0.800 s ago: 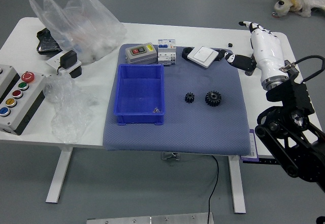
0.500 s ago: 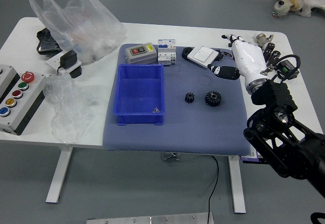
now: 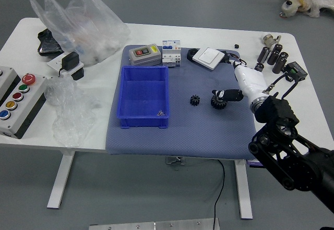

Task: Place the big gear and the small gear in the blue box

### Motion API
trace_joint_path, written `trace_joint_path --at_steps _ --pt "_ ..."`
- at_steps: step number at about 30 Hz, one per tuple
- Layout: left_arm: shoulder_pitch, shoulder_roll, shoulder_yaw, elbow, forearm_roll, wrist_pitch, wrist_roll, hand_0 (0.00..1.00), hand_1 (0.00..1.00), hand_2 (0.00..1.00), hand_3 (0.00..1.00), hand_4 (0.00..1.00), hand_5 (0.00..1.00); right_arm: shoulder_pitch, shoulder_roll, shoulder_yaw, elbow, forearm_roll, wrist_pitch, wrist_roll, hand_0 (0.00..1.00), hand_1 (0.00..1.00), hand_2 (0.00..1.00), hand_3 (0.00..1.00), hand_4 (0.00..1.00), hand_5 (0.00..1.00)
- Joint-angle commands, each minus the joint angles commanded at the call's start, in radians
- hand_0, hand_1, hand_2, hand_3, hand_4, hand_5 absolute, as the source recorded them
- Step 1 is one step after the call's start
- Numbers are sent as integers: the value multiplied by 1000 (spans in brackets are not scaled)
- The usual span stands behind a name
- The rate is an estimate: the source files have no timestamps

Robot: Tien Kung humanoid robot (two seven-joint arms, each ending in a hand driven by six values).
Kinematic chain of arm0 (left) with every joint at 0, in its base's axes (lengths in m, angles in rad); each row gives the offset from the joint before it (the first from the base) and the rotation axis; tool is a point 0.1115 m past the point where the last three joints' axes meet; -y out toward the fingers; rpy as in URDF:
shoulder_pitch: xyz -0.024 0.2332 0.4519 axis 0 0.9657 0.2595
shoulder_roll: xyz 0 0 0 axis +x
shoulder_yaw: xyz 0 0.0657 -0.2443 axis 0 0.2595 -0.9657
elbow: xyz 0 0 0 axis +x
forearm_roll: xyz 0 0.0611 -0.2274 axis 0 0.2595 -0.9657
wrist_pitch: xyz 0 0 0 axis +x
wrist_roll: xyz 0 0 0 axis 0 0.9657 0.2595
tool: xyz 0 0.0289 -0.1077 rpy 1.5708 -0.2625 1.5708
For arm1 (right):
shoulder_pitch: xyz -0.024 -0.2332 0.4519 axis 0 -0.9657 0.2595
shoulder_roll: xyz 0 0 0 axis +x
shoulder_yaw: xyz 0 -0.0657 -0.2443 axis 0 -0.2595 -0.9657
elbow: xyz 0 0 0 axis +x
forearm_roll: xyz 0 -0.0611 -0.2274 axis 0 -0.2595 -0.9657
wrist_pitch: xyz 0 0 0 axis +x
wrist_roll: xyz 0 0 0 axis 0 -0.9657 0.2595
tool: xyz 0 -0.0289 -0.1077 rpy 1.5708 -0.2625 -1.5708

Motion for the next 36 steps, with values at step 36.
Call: trace_joint_path --at_steps 36 --pt "-2 -3 1 0 1 0 0 622 519 517 661 697 275 79 27 -165 -232 142 -8 32 451 672 788 904 970 437"
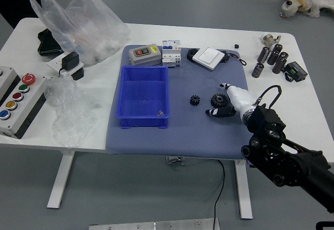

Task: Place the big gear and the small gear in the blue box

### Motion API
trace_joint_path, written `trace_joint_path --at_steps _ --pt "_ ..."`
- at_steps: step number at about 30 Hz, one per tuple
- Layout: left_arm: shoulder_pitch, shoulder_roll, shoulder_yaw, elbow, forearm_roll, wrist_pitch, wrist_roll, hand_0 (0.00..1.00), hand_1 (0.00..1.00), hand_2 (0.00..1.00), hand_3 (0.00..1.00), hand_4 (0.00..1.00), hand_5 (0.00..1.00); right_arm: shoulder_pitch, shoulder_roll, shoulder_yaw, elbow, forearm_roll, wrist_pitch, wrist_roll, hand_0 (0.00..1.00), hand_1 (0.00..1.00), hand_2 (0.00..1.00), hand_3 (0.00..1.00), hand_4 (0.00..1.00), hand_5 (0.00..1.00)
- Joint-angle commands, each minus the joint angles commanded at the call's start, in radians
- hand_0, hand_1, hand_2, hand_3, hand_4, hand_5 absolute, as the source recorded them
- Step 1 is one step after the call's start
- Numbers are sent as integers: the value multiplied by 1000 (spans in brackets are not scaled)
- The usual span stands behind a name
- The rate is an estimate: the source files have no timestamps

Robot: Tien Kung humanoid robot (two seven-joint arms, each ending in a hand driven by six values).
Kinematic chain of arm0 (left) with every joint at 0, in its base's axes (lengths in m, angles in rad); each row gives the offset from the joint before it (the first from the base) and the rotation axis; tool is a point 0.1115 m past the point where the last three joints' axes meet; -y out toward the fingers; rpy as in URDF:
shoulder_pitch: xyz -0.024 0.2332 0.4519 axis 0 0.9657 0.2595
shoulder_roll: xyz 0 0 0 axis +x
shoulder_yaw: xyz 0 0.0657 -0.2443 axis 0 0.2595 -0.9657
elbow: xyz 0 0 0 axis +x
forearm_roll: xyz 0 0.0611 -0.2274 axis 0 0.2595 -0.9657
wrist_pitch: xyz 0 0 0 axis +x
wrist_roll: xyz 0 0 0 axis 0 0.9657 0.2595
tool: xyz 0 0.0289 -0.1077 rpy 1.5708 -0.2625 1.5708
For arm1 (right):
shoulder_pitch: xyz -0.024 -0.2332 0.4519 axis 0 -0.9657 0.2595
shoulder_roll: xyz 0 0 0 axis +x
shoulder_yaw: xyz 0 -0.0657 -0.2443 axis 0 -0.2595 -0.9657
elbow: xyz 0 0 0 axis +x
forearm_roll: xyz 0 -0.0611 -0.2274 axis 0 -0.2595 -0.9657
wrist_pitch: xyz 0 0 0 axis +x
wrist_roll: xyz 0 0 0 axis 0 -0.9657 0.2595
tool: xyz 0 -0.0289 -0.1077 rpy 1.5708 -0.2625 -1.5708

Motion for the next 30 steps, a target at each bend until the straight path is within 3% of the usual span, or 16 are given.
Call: trace_joint_path --at_steps 1,6,7,12,13,24,30 --pt "0 0 0 0 0 0 0 622 519 517 661 697 274 0 0 -3 -1 -1 -3 0 415 588 590 691 514 219" --pt "0 0 0 0 0 0 -1 622 519 517 661 697 274 1 -2 -12 -9 -4 -17 0 415 588 590 691 514 219" --pt "0 0 0 0 0 0 -1 622 521 517 662 698 276 2 -2 -14 -10 -6 -21 1 410 535 466 598 469 58" --pt "0 0 0 0 0 0 -1 622 521 517 662 698 276 2 -3 -19 -14 -10 -34 4 410 535 466 598 469 58" --pt "0 0 1 0 -1 0 -1 622 521 517 662 699 276 2 -3 -20 -14 -10 -38 6 414 536 441 546 463 7" --pt "0 0 -2 0 1 0 -1 622 517 517 664 699 275 10 -15 -14 23 -17 -71 20 413 535 431 528 462 9" --pt "3 0 -4 0 3 0 3 622 520 518 663 699 274 43 -33 -32 107 -39 -68 12 412 533 422 527 464 17"
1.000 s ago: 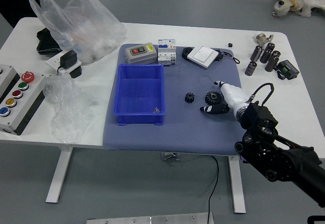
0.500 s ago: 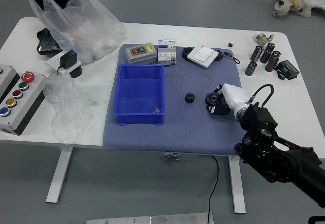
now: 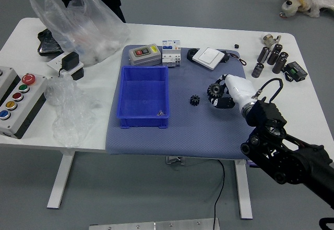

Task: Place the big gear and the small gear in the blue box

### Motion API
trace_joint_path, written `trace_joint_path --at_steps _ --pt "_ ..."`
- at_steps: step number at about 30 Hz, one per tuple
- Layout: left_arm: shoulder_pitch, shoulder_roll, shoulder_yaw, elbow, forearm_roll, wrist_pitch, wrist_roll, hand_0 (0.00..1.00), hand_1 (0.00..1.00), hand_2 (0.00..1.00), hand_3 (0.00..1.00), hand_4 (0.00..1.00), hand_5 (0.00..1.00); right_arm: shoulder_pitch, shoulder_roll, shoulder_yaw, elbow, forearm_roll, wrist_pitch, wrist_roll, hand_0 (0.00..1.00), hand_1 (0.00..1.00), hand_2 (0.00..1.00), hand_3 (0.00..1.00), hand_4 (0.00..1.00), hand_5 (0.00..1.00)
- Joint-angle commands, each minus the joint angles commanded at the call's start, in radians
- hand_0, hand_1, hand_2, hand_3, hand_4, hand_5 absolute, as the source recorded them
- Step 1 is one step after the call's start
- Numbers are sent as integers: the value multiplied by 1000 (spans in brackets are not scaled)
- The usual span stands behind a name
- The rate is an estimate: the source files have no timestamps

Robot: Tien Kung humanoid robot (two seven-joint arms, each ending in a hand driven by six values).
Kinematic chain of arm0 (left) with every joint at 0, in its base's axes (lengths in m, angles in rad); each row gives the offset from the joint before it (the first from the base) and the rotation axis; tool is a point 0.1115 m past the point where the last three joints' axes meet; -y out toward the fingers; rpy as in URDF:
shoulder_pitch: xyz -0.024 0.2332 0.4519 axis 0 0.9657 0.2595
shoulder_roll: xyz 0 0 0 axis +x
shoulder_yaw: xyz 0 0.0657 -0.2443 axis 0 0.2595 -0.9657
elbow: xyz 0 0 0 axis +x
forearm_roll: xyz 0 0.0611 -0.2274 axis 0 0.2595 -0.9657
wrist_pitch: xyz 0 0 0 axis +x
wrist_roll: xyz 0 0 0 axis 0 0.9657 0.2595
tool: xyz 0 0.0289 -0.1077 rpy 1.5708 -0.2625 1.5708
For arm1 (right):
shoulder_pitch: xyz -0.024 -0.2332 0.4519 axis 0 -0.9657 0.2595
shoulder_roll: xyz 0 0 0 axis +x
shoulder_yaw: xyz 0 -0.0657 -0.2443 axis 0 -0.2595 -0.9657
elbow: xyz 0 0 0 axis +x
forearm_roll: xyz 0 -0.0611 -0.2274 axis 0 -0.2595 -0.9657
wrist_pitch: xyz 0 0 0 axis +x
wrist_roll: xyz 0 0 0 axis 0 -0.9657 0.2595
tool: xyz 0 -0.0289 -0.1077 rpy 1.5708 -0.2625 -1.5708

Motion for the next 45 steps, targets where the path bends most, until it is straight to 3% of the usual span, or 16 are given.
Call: trace_joint_path --at_steps 6,10,17,21,24,25,36,37,42,43,45 --pt "3 4 -9 0 9 1 6 622 519 518 663 699 275 88 12 -56 88 -7 -12 3 409 531 421 522 465 18" --pt "3 7 -13 0 12 1 9 622 521 517 663 699 275 142 42 -110 98 6 -41 23 397 531 419 523 469 15" --pt "1 14 -21 0 21 1 16 622 519 517 662 699 275 221 104 -221 40 34 -104 78 406 534 423 519 474 7" --pt "0 18 -26 0 26 2 19 622 520 517 663 699 276 253 126 -273 0 32 -96 82 418 549 477 524 502 2" --pt "1 19 -28 0 28 2 21 622 520 517 663 699 276 262 135 -299 -18 30 -82 76 418 549 477 524 502 2" --pt "1 18 -29 0 30 2 22 622 518 517 661 697 276 263 137 -307 -23 30 -80 74 445 592 582 543 504 2" --pt "1 16 -35 0 39 1 25 622 521 517 662 697 273 270 159 -355 -64 40 -88 77 473 637 632 552 477 2" --pt "1 17 -35 0 40 1 25 622 519 517 661 697 274 270 159 -354 -67 41 -90 78 483 653 664 607 494 28" --pt "-1 19 -35 0 41 1 24 622 519 517 661 697 274 269 161 -358 -79 53 -98 82 483 653 664 607 494 28" --pt "-1 20 -35 0 42 1 24 622 520 517 661 697 274 269 161 -359 -80 55 -99 82 517 714 768 720 514 286" --pt "-1 20 -35 0 43 1 25 622 520 517 661 697 274 267 163 -361 -84 57 -99 80 517 714 768 720 514 286"
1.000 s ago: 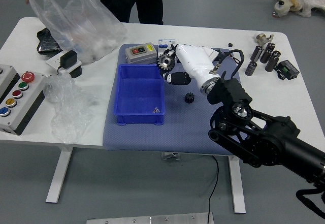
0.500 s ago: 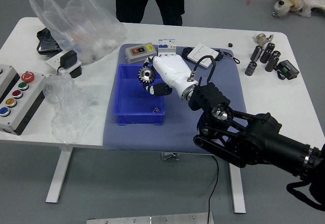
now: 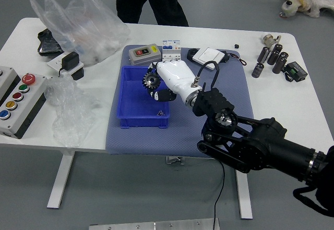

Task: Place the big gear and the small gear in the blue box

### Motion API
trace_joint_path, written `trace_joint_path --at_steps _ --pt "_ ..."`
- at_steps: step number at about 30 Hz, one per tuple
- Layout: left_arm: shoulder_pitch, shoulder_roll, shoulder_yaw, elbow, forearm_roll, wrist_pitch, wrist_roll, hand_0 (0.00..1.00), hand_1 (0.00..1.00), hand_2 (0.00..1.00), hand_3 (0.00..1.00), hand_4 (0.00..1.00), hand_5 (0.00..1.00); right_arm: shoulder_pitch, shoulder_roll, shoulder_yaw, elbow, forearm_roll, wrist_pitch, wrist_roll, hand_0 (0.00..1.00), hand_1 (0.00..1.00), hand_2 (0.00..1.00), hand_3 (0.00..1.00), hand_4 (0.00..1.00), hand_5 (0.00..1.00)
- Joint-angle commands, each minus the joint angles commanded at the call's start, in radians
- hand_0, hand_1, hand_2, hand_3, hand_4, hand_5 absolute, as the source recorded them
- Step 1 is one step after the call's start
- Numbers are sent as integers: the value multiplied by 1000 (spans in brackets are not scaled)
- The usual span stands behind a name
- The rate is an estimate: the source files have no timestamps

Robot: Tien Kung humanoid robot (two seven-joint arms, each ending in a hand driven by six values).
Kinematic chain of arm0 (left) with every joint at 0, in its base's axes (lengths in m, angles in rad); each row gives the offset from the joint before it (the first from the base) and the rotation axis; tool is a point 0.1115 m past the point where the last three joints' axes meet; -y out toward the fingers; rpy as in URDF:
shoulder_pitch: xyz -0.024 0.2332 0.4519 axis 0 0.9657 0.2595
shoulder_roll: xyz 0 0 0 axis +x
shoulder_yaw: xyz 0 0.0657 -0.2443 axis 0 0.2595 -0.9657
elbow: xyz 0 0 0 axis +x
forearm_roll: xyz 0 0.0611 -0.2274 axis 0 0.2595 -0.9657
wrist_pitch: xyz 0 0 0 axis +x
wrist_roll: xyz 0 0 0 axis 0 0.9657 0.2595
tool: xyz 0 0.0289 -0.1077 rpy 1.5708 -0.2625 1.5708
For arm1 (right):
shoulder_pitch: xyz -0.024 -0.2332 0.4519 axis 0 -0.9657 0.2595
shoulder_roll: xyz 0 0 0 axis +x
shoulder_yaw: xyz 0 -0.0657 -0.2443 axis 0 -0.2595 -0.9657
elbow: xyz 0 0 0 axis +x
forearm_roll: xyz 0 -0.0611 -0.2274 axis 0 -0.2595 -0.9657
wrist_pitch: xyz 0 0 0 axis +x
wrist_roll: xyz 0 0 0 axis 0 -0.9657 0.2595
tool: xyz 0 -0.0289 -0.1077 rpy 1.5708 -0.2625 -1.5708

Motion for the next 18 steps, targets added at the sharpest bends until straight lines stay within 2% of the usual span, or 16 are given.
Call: trace_joint_path --at_steps 3,4,9,10,18 --pt "0 0 0 0 1 0 0 622 520 517 661 697 274 -1 1 -7 -3 2 9 -4 517 714 768 720 514 286" --pt "0 0 1 0 0 0 0 621 520 517 662 697 273 -2 1 -10 -3 4 12 -5 541 747 817 828 587 299" --pt "1 -2 0 0 -1 0 0 621 520 517 662 697 273 -5 0 -7 0 2 22 -4 541 747 817 828 587 299" --pt "2 -2 0 0 -2 0 0 621 519 517 661 697 274 -6 -1 -2 2 0 21 -3 551 756 838 897 631 277" --pt "5 -7 0 0 -5 0 -1 621 518 517 661 697 274 -23 -23 77 25 -16 7 4 552 759 842 902 662 278"
